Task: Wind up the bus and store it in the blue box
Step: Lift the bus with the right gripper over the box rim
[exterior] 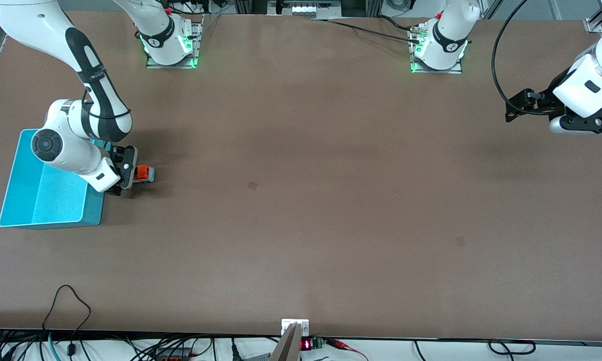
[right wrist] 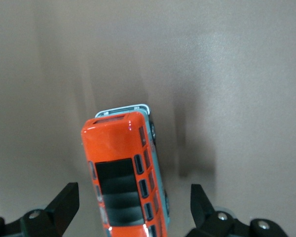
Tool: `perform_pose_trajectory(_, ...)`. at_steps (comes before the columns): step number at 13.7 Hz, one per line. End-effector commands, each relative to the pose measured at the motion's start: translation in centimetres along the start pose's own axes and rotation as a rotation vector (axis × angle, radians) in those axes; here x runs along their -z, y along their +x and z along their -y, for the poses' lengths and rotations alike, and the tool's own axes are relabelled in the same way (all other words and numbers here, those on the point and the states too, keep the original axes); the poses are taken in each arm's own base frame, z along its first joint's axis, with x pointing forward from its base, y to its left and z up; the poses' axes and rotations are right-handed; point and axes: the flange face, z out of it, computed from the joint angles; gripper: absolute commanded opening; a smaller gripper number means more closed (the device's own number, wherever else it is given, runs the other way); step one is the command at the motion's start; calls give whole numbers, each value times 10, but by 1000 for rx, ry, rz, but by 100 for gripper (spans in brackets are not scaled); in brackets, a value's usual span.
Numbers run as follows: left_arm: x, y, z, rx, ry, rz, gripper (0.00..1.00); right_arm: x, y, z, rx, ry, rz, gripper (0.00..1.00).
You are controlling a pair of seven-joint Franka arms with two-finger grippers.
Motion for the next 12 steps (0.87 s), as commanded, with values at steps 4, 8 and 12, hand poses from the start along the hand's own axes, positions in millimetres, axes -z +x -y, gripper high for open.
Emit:
perform_pose_trajectory(4,9,3,3,-2,-14,-1,100,-16,6,5,66,3,0,76)
perform_pose_trajectory(8,7,5,6,0,-11,1,100,-6,12,3,78,-14,-4,26)
perform_pose_trajectory(12,7,5,6,-2,-11,-1,100,33,26,-8,86,-85,-12,9)
